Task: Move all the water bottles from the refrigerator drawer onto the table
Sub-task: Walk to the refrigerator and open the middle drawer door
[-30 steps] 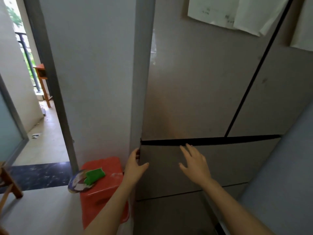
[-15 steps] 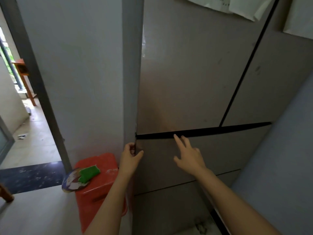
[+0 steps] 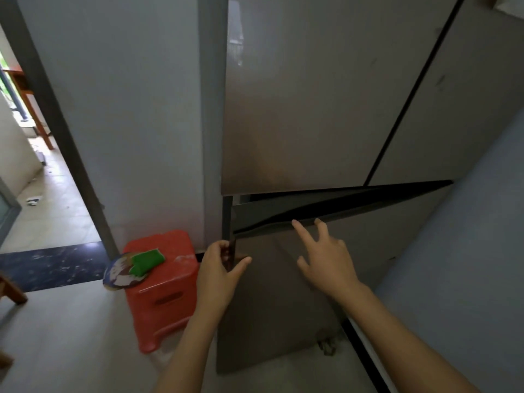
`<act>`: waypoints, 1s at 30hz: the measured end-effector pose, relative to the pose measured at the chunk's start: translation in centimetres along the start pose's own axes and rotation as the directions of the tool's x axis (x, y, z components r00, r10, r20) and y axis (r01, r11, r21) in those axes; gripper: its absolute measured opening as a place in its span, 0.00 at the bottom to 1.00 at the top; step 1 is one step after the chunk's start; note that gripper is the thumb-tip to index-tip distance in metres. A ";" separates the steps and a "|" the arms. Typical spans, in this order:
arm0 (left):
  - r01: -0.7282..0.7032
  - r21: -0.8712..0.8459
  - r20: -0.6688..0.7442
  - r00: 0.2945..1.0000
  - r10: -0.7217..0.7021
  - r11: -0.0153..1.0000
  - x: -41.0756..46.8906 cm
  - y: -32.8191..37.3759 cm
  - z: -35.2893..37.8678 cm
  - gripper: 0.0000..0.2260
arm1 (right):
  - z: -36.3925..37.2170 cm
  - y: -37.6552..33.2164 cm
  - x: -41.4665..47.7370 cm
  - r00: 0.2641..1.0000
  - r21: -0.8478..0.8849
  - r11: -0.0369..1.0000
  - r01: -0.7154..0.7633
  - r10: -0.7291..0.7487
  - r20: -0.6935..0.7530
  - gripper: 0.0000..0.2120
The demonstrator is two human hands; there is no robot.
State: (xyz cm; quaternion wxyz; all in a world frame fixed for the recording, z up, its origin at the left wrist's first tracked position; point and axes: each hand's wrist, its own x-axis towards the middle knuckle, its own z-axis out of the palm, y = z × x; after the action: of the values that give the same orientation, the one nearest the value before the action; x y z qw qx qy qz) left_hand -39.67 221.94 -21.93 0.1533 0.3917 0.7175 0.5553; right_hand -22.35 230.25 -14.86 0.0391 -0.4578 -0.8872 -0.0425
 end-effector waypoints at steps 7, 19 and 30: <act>-0.204 -0.104 0.036 0.977 0.208 0.973 -6.3 2.5 -1.2 0.16 | 0.3 3.7 -6.2 0.987 -0.062 0.998 0.033 -0.042 -0.153 0.44; -0.440 -0.225 0.382 0.781 0.494 0.869 -18.2 12.2 6.1 0.15 | -1.8 14.7 -21.7 0.998 0.370 0.929 -0.019 0.042 -0.055 0.38; -0.578 -0.337 0.472 0.580 0.664 0.743 -28.7 17.2 16.7 0.20 | -3.1 20.4 -35.5 0.947 0.601 0.790 0.123 0.087 -0.309 0.37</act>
State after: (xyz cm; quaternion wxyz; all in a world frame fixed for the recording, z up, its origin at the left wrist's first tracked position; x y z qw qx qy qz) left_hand -3.46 213.49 -17.94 0.1817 0.7512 0.4122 0.4825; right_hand 14.87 212.93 -14.79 0.3283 -0.3986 -0.8387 0.1732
